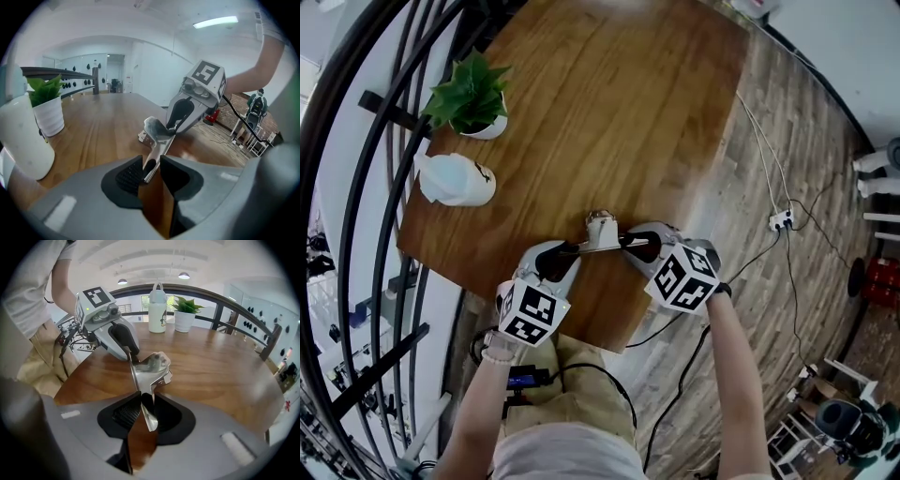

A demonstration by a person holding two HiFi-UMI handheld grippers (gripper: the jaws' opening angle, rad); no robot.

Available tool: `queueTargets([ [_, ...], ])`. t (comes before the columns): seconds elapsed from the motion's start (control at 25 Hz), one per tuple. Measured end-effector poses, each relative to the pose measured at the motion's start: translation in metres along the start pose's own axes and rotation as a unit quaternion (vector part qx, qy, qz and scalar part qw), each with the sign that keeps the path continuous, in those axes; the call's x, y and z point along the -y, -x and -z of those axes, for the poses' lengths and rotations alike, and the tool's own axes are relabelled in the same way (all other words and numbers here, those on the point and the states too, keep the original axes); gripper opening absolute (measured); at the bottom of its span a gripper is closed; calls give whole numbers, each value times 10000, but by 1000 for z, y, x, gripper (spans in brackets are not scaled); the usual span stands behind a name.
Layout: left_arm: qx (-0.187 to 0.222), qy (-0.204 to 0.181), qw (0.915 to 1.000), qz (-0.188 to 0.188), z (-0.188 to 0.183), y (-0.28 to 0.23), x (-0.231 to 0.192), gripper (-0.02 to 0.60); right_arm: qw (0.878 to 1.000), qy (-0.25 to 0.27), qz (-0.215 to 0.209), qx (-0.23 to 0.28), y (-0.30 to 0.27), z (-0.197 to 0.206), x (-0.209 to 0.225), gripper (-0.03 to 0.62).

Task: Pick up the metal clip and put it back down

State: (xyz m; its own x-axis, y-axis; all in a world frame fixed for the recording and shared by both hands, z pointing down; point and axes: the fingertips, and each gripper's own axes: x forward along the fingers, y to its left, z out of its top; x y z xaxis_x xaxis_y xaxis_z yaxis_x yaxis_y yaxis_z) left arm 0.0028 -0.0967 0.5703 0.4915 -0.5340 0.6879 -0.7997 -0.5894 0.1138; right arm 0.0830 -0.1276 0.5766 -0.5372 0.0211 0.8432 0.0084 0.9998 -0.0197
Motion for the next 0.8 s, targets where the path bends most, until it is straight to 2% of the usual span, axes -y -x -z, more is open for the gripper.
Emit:
queueTargets([
  [0.28, -171, -241, 9993, 222, -5, -10, -1, 120, 9998, -150, -49, 79, 0, 1, -1, 110],
  [0.52, -429, -365, 9960, 700, -3, -16, 2, 118, 9996, -260, 1, 121, 1, 0, 0, 109],
  [0.8, -423, -758, 9944, 601, -5, -14, 4, 109, 9996, -264, 27, 107, 3, 0, -2, 92],
])
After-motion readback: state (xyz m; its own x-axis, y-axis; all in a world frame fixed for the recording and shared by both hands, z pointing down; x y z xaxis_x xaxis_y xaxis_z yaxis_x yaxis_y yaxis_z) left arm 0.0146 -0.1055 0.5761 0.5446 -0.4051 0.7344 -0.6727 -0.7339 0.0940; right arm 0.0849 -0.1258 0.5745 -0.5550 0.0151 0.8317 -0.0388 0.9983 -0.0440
